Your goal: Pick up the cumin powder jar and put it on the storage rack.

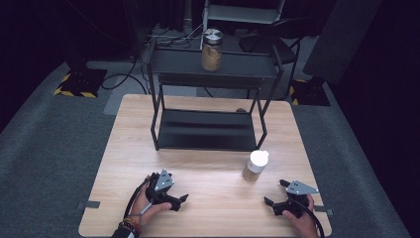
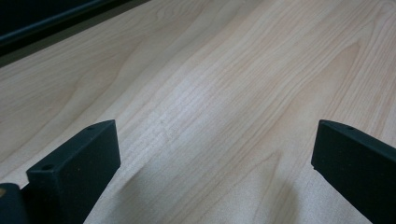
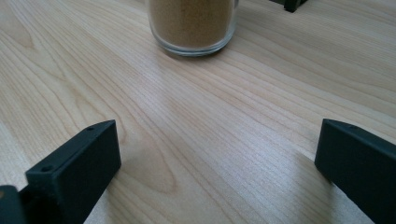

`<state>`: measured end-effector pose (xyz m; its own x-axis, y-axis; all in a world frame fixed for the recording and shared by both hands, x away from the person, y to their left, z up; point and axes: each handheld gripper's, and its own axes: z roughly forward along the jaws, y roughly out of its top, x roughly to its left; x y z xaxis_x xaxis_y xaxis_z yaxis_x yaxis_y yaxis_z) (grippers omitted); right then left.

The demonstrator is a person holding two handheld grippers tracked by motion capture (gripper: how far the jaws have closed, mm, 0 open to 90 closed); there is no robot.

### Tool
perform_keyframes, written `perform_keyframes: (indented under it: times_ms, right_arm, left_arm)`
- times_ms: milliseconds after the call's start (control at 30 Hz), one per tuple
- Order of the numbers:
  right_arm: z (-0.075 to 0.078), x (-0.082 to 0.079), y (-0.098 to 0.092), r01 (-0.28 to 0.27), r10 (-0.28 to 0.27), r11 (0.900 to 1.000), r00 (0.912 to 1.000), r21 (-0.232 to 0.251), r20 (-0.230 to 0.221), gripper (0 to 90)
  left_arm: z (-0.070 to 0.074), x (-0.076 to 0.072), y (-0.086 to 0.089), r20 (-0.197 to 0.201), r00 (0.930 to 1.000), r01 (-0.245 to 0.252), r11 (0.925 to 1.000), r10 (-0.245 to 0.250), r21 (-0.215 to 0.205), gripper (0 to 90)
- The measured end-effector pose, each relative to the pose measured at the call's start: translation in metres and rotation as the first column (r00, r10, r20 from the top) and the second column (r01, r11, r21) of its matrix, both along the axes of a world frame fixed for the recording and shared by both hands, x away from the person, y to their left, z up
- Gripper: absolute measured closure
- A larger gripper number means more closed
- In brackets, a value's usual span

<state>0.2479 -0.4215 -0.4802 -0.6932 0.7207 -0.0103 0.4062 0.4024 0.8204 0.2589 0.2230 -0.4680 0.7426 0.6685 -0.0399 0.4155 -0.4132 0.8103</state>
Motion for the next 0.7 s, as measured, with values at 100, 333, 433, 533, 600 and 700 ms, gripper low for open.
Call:
perform_keyframes:
  times_ms: [100, 333, 433, 533, 600, 700]
  right_arm:
    - [0.0, 0.0, 0.0, 0.0, 0.0, 1.0, 1.0, 0.0, 0.0, 0.0]
    - [0.0, 0.0, 0.0, 0.0, 0.0, 1.0, 1.0, 0.0, 0.0, 0.0]
    - [0.0, 0.0, 0.0, 0.0, 0.0, 1.0, 1.0, 0.0, 0.0, 0.0]
    - [0.0, 0.0, 0.0, 0.0, 0.0, 1.0, 1.0, 0.0, 0.0, 0.0]
    - [0.0, 0.0, 0.0, 0.0, 0.0, 1.0, 1.0, 0.0, 0.0, 0.0]
    - [0.0, 0.0, 0.0, 0.0, 0.0, 1.0, 1.0, 0.0, 0.0, 0.0]
  left_arm:
    - [-0.001, 0.0, -0.001, -0.006, 1.0, 0.004, 1.0, -0.004, 0.009, 0.6]
    - [-0.002, 0.0, -0.002, -0.017, 0.9999, 0.005, 0.9998, -0.004, 0.017, 0.6]
    - [-0.005, -0.001, -0.002, -0.013, 0.9999, 0.002, 0.9998, -0.002, 0.021, 0.5]
    - [-0.005, -0.002, -0.002, -0.011, 0.9999, 0.0, 0.9998, 0.0, 0.021, 0.5]
    - [-0.007, -0.004, -0.002, 0.001, 1.0, -0.002, 0.9996, 0.002, 0.028, 0.5]
    - [-0.012, -0.008, 0.0, 0.03, 0.9996, 0.003, 0.9998, -0.003, 0.022, 0.2]
